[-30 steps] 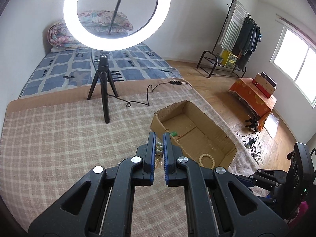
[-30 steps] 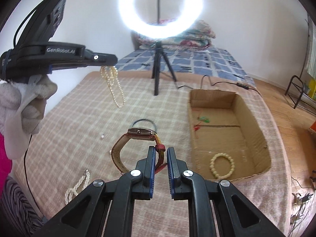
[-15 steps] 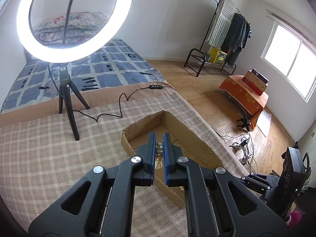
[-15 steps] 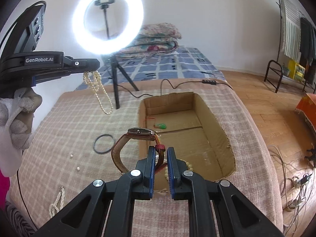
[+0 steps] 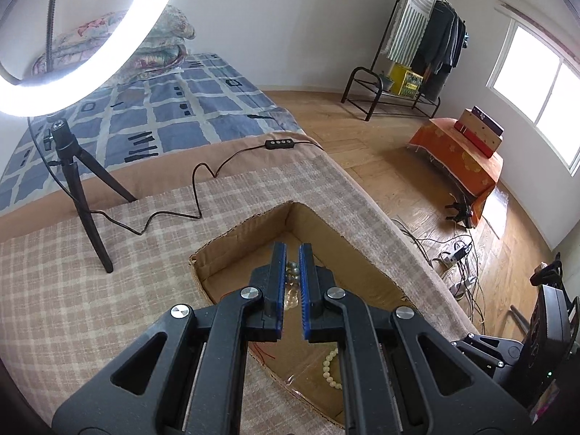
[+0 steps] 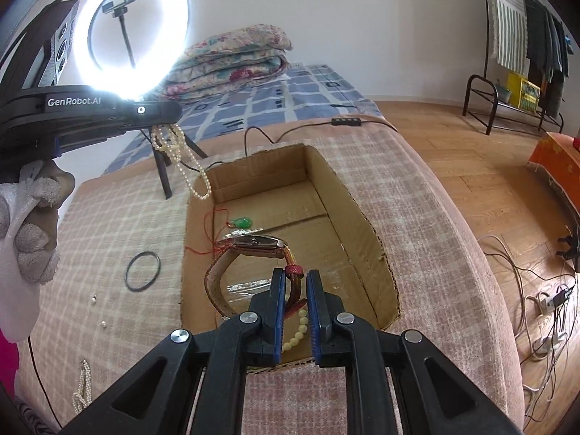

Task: Organize jewelry
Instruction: 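Carry the pearl necklace and watch in both tools over the box, then open both tools to drop the pearls and watch into the box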

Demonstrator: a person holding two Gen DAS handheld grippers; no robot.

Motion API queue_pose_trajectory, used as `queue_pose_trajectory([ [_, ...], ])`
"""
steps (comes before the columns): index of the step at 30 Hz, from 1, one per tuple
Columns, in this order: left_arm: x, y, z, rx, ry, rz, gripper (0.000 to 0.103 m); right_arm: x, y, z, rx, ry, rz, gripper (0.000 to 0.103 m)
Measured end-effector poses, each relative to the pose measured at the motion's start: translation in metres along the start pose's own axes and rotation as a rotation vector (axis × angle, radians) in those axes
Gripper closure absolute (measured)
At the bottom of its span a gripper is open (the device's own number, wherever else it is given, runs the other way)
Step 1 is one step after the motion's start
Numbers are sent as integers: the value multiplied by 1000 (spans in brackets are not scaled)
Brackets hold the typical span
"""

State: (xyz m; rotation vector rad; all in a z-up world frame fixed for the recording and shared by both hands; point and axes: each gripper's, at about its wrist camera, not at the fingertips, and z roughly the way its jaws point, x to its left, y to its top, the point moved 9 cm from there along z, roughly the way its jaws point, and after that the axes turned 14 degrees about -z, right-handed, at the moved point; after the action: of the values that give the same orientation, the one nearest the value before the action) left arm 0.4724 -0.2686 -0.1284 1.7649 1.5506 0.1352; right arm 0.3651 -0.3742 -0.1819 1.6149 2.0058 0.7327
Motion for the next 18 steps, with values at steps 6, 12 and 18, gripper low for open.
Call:
queue_pose_trajectory([
  [6,-4,-2,25,32,21,0,98,0,-3,11,22,-2,-2,93],
  [12,-9,-6,40,53,32,12,98,2,-3,13,26,-6,-12,93],
  [18,-12,-9,42,60,32,9,98,5,-1,11,20,-16,-29,76],
])
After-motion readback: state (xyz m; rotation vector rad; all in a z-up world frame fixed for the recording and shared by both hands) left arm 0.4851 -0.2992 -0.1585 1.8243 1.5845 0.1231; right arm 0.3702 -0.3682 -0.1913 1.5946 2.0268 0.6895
